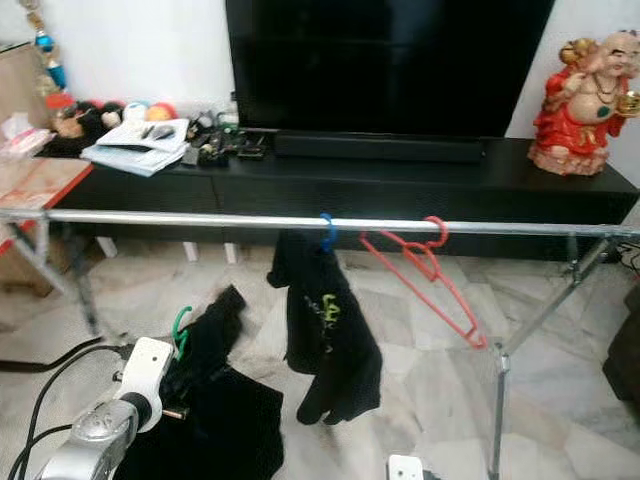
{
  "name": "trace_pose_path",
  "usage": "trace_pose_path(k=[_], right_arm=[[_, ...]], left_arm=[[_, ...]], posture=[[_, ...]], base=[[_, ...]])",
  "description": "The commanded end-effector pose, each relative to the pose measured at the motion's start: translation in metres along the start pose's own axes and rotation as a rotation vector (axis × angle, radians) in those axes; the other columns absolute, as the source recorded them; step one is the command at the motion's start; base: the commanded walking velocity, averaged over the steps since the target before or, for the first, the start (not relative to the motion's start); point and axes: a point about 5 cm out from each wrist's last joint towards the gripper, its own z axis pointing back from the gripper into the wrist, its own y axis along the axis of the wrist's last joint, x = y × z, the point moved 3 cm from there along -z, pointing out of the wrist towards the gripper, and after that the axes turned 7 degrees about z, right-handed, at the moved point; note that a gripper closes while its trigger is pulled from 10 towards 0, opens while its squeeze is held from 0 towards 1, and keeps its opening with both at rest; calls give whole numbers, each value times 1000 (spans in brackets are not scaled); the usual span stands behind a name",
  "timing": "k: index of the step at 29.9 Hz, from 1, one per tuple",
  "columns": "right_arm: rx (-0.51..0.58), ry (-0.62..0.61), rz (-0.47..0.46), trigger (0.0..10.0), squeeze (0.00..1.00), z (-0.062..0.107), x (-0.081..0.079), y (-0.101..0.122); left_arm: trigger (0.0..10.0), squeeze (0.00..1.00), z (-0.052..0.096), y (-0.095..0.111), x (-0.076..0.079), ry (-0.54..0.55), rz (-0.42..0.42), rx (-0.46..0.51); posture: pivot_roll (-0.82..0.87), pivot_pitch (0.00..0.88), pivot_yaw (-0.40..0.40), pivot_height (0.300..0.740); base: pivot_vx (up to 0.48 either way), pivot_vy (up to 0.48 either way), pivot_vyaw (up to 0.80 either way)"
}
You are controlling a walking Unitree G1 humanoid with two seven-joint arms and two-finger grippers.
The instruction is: Hang hanger
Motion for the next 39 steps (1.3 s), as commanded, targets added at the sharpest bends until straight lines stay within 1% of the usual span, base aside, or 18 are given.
trace_pose_path(k=[1, 3, 5, 7, 16, 19, 22, 26, 31, 32, 35, 39], right_arm=[[16, 11, 0, 10000, 0, -1, -4, 6], [18, 11, 7, 10000, 0, -1, -4, 7], [34, 14, 35, 10000, 0, -1, -3, 11], [37, 15, 41, 10000, 0, -2, -3, 12], [43, 22, 26, 10000, 0, -2, -2, 16], [49, 40, 44, 10000, 0, -2, -5, 17], [52, 57, 71, 10000, 0, -2, -8, 19], [59, 60, 84, 10000, 0, -3, -9, 21], [72, 70, 117, 10000, 0, -3, -10, 25], [73, 77, 120, 10000, 0, -3, -11, 26], [75, 84, 122, 10000, 0, -3, -12, 26], [74, 90, 122, 10000, 0, -3, -13, 27]], left_arm=[[10000, 0, 2, 8, -13, 39, -37, 24], [10000, 0, 3, 6, -16, 66, -47, 13], [10000, 0, 4, 3, -21, 102, -46, 7], [10000, 0, 4, 3, -23, 110, -47, 6], [10000, 0, 4, 4, -24, 129, -51, 3], [10000, 0, 5, 2, -24, 136, -56, -1], [10000, 0, 5, 0, -28, 164, -61, -17], [10000, 0, 6, -1, -32, 178, -63, -22], [10000, 0, 9, -1, -41, 231, -66, -22], [10000, 0, 12, 0, -46, 252, -61, -7], [10000, 0, 16, 1, -51, 279, -61, 4], [10000, 0, 18, 3, -54, 286, -50, 21]], posture=[[108, 0, -18, 740], [107, 0, -18, 740], [107, 0, -21, 740], [107, 0, -21, 740], [109, 0, -29, 740], [109, 0, -29, 740], [114, 0, -31, 740], [119, 0, -30, 740], [119, 0, -27, 740], [120, 0, -26, 740], [125, 0, -25, 740], [126, 0, -24, 740]], base=[[0, 0, 0], [0, 0, 0], [0, -161, -353], [0, -322, -706], [0, -476, 0], [0, -480, 0], [0, -480, 0], [0, -217, 0], [0, 0, 714], [0, 0, 800], [0, 0, 800], [0, 0, 800]])
